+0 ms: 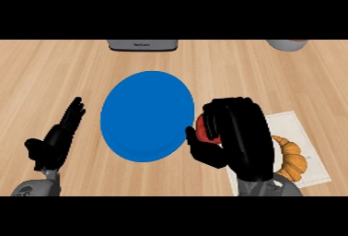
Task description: Pick the bell pepper from the placemat and place it in the plate
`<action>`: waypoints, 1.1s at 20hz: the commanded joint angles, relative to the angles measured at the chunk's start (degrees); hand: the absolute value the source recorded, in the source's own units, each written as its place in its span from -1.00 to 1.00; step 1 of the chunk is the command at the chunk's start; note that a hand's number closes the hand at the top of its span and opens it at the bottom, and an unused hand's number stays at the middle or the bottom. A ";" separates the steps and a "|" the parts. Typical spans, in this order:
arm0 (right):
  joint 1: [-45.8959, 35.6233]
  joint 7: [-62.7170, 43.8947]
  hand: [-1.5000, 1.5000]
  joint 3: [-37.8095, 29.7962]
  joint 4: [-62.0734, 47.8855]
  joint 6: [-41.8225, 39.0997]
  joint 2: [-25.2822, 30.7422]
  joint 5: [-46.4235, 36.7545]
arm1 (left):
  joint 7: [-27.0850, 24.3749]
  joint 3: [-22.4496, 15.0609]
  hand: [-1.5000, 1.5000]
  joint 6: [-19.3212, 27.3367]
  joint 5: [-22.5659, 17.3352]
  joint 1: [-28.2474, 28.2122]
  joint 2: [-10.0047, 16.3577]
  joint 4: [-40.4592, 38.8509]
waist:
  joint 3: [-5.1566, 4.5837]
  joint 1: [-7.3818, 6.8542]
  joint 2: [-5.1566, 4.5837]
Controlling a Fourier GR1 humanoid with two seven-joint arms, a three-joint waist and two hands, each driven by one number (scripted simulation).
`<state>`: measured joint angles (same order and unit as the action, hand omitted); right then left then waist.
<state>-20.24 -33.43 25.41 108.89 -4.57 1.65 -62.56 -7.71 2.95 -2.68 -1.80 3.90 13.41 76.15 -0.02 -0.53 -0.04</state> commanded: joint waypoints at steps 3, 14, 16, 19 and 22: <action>-8.78 -4.44 1.00 6.41 -16.24 10.67 -1.60 4.50 | 1.13 -0.71 0.00 -0.70 0.00 -2.68 -0.87 3.60 | 0.02 -0.52 -0.04; -29.01 -7.81 1.00 15.74 -46.38 31.12 -1.65 20.87 | 5.37 -0.25 0.00 -1.23 -0.01 -0.32 -0.46 5.99 | 0.03 -1.77 -0.19; -28.91 -10.12 1.00 13.02 -44.33 38.63 -1.65 23.16 | 2.58 0.09 0.00 -1.56 0.53 1.67 -0.30 1.68 | 0.02 -2.14 -0.41; -32.02 -13.20 -1.00 17.54 -52.84 44.90 -1.65 27.54 | 0.61 -1.17 0.00 -0.77 1.82 1.81 -2.18 -0.70 | -0.02 -2.81 -0.62; -34.27 -10.34 -1.00 17.62 -57.54 45.59 -1.65 34.47 | -1.58 0.46 0.00 -3.07 0.45 0.69 -0.52 -1.47 | -0.01 -2.71 -0.63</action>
<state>-51.67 -43.53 41.04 57.56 36.32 0.05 -34.72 -7.19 2.55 -4.40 -0.70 5.07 12.38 76.18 -0.02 -3.02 -0.59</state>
